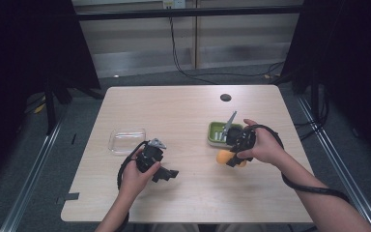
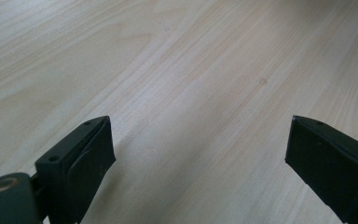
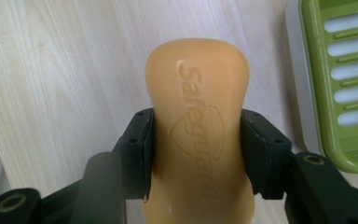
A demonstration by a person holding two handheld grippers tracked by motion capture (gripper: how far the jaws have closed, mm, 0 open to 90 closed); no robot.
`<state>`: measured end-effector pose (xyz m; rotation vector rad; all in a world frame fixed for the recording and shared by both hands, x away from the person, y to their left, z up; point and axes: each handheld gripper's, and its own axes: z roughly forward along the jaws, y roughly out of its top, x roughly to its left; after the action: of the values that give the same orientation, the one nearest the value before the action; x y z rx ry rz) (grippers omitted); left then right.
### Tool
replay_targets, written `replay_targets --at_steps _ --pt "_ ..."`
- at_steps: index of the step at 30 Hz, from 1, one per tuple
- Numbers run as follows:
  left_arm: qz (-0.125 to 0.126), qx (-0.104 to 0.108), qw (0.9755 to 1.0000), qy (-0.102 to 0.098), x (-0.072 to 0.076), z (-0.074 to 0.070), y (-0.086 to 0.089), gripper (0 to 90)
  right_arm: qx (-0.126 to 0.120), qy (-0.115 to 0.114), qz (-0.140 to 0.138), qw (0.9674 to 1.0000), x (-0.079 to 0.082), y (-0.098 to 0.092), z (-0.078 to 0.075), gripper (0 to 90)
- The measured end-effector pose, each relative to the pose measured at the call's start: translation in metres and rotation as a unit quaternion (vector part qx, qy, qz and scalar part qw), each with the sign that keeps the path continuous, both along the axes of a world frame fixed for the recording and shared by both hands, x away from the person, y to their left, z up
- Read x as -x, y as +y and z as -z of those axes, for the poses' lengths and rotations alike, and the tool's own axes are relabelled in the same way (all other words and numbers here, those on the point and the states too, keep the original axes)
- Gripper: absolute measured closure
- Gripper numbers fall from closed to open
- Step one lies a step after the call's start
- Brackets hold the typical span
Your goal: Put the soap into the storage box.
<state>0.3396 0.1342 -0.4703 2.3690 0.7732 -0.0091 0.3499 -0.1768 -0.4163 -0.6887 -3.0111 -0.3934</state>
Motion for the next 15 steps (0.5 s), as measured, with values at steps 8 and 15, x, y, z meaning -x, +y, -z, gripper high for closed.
replay_targets --at_steps 8,15 --pt "-0.021 0.017 0.9996 0.002 0.002 0.0002 -0.0013 7.7 -0.002 -0.001 0.004 1.0 -0.0049 -0.0016 -0.0011 49.9" --pt "-0.017 0.014 0.9998 0.002 0.0019 0.0005 -0.0013 7.7 -0.005 -0.005 0.008 0.9999 -0.0099 -0.0025 -0.0042 49.9"
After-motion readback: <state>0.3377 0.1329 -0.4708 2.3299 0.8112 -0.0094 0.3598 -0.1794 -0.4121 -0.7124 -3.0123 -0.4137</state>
